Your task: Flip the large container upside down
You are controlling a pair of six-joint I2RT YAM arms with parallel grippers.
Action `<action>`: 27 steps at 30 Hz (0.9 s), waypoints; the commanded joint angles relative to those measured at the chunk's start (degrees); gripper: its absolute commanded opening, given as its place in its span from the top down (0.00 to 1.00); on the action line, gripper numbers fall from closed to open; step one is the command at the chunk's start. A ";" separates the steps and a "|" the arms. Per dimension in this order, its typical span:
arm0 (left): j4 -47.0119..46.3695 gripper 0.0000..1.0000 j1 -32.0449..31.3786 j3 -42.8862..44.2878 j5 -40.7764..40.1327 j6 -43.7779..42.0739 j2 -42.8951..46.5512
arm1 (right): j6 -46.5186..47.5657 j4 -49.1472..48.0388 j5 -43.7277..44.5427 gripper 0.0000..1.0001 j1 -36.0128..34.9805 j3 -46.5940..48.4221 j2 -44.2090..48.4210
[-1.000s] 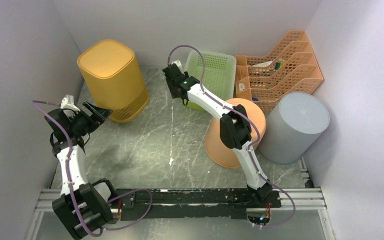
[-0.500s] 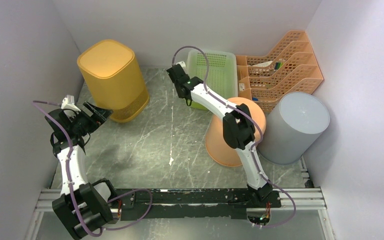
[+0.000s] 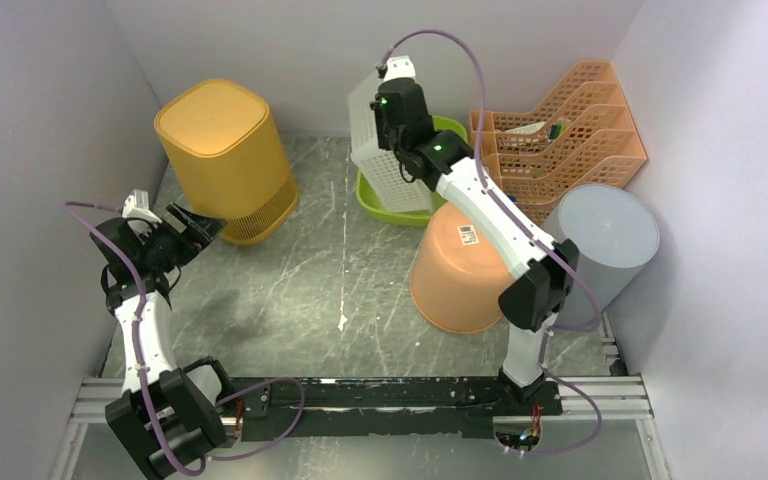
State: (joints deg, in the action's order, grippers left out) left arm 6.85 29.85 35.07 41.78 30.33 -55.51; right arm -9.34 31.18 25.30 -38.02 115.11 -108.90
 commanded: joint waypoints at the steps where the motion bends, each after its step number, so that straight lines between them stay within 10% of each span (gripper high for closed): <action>1: -0.84 0.07 -0.44 2.28 0.95 3.02 2.88 | 0.50 -3.20 -5.63 1.00 -0.88 -1.24 5.49; 27: 8.99 0.07 -0.49 23.03 0.06 6.67 6.77 | -4.81 -3.90 -17.84 1.00 -14.93 -11.01 34.64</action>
State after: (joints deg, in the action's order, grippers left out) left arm 12.64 29.78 54.15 42.26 37.19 -50.61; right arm -11.27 30.76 14.22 -52.80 104.55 -77.67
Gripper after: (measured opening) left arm 0.933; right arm 0.089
